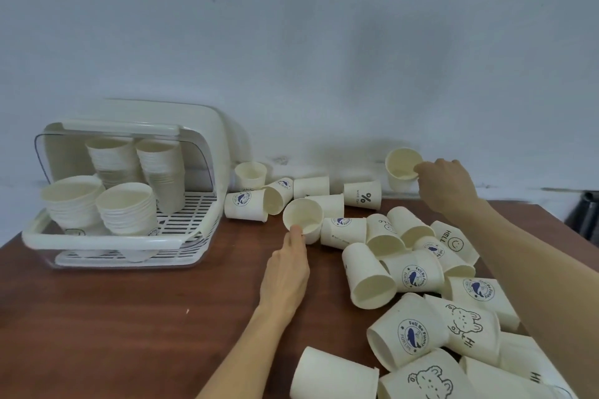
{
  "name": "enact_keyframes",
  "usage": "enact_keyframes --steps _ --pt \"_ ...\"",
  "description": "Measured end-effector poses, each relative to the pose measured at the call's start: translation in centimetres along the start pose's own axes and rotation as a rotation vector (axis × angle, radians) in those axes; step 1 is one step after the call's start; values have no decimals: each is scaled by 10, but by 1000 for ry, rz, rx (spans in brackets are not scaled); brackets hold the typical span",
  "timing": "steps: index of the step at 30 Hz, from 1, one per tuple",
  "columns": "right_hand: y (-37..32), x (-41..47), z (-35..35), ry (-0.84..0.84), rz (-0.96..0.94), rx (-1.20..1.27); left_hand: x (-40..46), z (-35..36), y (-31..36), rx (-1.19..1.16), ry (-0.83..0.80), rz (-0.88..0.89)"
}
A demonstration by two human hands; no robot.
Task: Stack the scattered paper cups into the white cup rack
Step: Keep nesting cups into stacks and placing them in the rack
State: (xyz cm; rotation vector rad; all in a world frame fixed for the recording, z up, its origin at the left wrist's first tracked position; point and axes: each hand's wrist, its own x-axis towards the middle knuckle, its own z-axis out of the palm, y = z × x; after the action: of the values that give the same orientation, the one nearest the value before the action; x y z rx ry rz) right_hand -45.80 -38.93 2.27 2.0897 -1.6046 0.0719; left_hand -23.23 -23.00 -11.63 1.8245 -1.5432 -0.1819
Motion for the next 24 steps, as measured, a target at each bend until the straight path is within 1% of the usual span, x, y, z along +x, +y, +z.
enact_keyframes --steps 4,10,16,24 --pt "-20 -19 -20 71 -6 66 -2 -6 5 86 -1 20" --pt "-53 -46 -45 113 -114 125 -11 -21 6 127 60 39" --pt "-84 -63 -71 138 -167 143 -20 -50 1 97 126 113" --pt "-122 -89 -102 130 -262 162 -45 -103 -13 78 147 136"
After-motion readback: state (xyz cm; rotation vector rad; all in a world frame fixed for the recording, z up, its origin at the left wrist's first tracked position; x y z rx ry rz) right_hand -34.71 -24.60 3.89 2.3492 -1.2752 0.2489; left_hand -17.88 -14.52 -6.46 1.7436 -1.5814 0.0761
